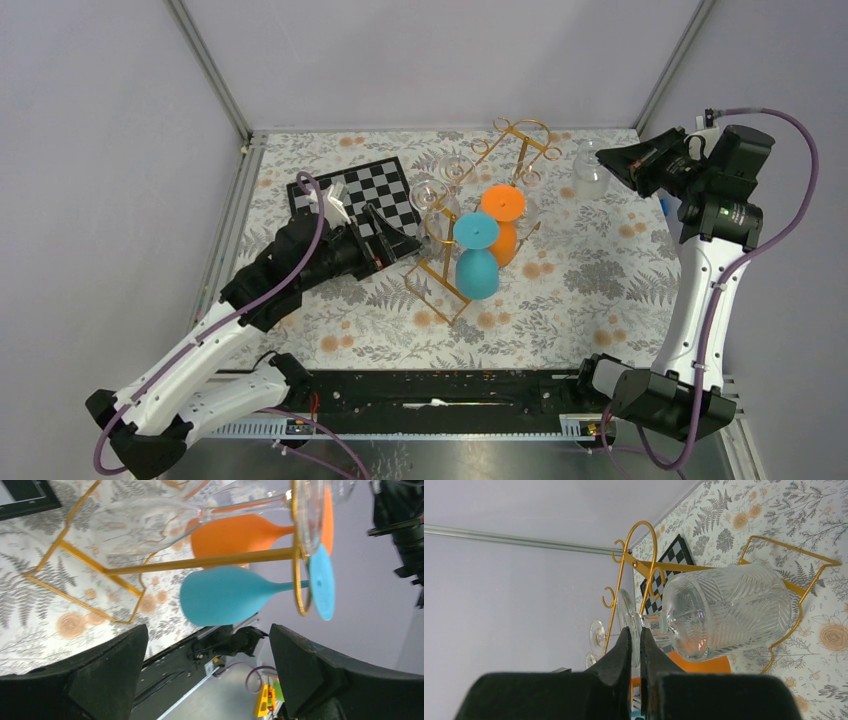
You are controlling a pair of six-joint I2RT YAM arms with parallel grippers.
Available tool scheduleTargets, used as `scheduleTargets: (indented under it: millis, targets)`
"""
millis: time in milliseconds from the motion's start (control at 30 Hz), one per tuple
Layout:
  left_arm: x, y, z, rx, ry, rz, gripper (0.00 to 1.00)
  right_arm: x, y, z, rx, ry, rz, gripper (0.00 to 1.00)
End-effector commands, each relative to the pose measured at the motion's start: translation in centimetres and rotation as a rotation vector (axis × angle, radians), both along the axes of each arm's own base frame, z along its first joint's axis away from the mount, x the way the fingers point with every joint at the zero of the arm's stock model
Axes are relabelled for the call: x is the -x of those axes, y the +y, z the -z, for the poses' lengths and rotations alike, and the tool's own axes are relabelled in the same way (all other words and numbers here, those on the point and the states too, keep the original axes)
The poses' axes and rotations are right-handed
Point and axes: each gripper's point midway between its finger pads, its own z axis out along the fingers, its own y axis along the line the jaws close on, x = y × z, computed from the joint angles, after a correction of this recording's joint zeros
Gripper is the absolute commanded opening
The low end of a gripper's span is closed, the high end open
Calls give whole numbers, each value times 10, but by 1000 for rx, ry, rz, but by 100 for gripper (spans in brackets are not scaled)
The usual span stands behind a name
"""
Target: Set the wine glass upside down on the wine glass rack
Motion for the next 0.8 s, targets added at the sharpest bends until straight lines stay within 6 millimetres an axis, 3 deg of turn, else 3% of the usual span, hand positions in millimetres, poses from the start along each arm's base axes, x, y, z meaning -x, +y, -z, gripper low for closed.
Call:
scheduleTargets:
  millis: [0, 267, 533, 767]
  targets:
    - [-2, 20, 10, -100, -29, -50, 99, -10, 7, -11, -34, -41, -36, 0]
    - [-2, 37, 27, -175, -15, -98, 99, -25, 10, 2, -60, -14, -50, 0]
    - [-2, 41, 35, -232, -6, -93, 99, -29, 20, -2, -61, -20, -77, 0]
    - [-7, 52, 35, -310, -27, -122, 99, -33, 6, -9, 72, -25, -17, 0]
